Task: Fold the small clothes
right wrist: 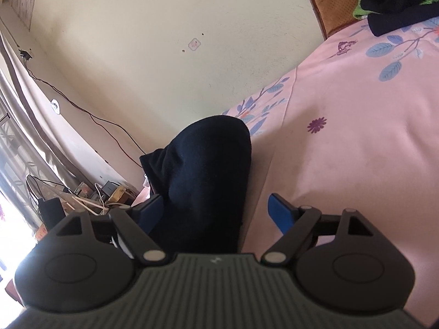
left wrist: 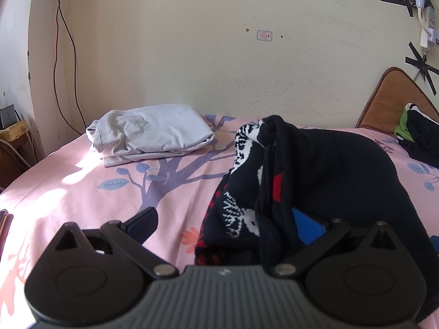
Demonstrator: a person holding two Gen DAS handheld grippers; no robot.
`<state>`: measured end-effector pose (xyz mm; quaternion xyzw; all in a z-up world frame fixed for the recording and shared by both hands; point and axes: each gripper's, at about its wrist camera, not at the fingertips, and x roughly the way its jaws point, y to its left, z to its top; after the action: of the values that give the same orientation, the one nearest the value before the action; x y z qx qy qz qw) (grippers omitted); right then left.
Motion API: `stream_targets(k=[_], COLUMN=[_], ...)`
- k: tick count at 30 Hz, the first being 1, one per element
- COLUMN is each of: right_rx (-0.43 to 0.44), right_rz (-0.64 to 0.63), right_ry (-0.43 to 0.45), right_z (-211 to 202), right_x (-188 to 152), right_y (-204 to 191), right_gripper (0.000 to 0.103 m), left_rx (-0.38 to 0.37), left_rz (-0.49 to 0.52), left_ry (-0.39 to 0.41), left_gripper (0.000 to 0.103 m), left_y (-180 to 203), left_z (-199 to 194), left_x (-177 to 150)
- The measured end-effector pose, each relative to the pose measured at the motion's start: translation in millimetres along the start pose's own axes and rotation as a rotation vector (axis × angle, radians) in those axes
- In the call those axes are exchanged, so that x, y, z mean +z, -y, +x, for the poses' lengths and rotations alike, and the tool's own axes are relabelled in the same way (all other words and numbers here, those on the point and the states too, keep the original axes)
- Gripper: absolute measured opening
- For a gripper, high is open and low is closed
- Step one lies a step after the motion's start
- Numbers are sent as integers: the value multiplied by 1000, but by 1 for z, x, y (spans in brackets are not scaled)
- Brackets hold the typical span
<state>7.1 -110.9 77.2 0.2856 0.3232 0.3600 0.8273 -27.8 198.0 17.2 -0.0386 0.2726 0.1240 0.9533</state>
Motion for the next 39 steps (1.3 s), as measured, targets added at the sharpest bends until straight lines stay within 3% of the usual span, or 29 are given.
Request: stream_targets(k=[39], right_rx=[-90], right_rz=[-84], right_ry=[-11], right_z=[7], right_x=[-7], right_y=[-15], right_gripper=[92], left_rx=[5], left_rz=[12], left_ry=[20], left_gripper=[103], left_y=[1], left_z=[-4], left_x=[-2])
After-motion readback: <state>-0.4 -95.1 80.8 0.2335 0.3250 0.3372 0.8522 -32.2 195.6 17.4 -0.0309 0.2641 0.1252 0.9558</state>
